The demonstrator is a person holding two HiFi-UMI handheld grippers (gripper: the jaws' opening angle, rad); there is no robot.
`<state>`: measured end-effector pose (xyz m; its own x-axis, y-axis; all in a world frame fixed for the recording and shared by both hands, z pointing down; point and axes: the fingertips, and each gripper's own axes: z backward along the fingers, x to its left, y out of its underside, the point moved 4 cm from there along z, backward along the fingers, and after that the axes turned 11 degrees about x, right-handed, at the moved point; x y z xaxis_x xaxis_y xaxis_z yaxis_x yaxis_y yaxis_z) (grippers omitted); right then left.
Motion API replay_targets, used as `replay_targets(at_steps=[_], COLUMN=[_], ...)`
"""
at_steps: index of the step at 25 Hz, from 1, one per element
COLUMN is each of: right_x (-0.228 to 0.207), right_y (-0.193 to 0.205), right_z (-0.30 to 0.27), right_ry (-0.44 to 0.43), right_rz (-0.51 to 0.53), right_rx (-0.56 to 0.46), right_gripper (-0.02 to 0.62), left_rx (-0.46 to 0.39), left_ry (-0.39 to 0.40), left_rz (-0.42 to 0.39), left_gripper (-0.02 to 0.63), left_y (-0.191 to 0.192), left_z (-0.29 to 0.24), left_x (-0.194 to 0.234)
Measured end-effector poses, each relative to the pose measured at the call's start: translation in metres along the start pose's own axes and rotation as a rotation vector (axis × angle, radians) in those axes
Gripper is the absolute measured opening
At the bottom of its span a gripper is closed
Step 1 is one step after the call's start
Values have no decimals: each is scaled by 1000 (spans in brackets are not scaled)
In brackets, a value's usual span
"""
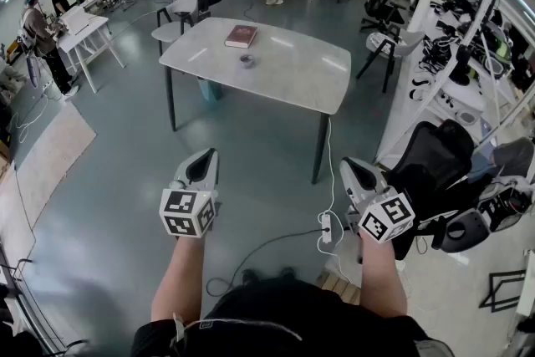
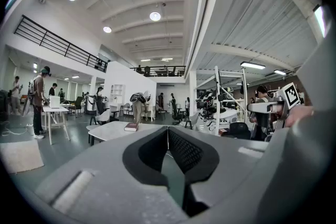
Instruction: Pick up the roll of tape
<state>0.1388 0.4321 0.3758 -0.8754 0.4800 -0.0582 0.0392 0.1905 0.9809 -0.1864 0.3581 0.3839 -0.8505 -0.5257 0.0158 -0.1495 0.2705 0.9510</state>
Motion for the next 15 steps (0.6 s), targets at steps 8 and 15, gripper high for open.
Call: replay_targets(at_steps=[8,15], right_x=[-5,-14], right_y=[5,13], right_z=[2,11], right_ry=[-7,-21], right_rz=[-8,-22], right_rx=[-1,-12], right_gripper=[2,2], left_rx=[11,27], left_ry=[19,31], left_rz=[-5,-16], left_gripper=[12,12], left_y=[1,4], left_z=[-9,-15], left_x=[-11,-27])
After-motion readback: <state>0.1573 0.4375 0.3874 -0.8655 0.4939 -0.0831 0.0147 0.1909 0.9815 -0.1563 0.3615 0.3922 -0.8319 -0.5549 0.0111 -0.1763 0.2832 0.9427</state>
